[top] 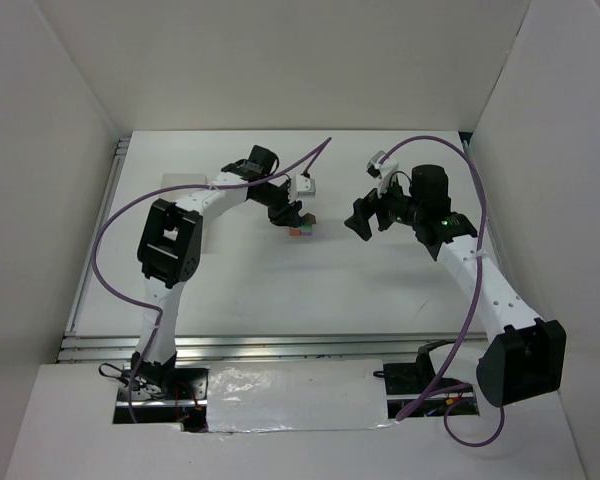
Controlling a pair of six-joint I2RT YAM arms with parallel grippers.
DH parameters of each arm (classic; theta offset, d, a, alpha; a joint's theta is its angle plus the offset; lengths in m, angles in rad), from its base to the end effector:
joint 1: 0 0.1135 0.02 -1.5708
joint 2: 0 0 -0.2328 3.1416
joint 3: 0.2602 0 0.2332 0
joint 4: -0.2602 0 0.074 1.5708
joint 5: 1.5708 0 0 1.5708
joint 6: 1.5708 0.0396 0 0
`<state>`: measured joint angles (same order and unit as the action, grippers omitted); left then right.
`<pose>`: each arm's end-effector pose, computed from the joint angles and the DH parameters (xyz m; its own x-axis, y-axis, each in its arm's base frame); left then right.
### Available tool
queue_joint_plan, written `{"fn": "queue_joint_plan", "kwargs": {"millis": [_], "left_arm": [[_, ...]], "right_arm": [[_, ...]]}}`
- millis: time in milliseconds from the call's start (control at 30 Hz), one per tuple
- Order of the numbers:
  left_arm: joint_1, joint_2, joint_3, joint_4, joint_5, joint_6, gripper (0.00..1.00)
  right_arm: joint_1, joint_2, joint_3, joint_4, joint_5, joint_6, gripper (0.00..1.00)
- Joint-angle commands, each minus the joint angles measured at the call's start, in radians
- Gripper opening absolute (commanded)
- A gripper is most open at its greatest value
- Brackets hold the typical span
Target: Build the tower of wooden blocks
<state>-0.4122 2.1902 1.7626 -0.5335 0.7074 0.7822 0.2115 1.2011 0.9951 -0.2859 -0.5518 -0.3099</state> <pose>0.3971 -0.2017 0.1789 -0.0779 0.6187 -0.7817 0.9873 0.1567 0.0257 0.2535 0.0757 0.2923 -0.2475 -0.3188 -0.9150 -0.7413 0.6703 -0.0330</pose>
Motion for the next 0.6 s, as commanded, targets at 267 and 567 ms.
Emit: {"fn": "queue_joint_plan", "kwargs": {"millis": [267, 567], "left_arm": [[-0.004, -0.009, 0.012, -0.002, 0.033, 0.045, 0.61], [0.004, -0.038, 0.001, 0.029, 0.032, 0.012, 0.83]], "right_arm": [[0.009, -0.024, 0.043, -0.007, 0.007, -0.018, 1.0], [0.009, -0.02, 0.045, -0.009, -0.002, -0.02, 1.0]]}}
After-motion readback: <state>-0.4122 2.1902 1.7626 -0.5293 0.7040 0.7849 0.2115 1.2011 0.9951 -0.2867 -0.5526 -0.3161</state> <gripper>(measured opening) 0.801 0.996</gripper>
